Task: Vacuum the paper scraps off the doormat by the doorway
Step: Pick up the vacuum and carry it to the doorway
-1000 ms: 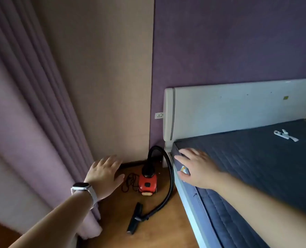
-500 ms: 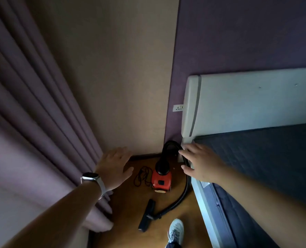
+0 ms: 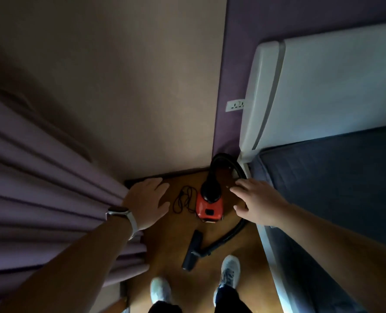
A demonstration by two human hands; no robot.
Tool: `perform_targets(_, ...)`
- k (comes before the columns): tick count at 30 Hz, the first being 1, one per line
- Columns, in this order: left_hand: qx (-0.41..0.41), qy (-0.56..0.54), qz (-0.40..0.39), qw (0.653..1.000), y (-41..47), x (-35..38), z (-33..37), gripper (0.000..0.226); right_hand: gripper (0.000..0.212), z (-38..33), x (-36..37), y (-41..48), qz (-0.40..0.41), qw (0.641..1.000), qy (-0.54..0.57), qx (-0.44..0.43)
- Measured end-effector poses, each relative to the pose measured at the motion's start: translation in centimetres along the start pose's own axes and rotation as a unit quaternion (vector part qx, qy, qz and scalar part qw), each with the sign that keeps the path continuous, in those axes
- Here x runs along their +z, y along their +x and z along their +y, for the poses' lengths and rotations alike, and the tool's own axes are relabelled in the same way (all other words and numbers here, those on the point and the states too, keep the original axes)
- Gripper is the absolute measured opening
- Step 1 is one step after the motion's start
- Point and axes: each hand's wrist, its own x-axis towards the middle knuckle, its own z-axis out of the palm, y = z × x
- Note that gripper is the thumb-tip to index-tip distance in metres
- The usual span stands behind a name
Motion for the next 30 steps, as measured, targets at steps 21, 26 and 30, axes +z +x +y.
perform_targets(21, -0.080, -0.187, -0.211, 0.956, 23.8, 44.2, -4.3, 0.058, 0.055, 0.7, 40.2, 18.7, -0.176, 0.973, 0.108, 0.099)
perform_targets(26, -0.098, -0.198, -0.200, 0.955, 28.4, 53.1, -4.2, 0.054, 0.060, 1.9, 50.7, 20.4, -0.216, 0.968, 0.095, 0.085)
perform_targets(30, -0.127, -0.247, -0.178, 0.944, 31.8, 58.1, -4.6, 0.043, 0.059, 2.9, 58.2, 21.7, -0.265, 0.960, 0.064, 0.063)
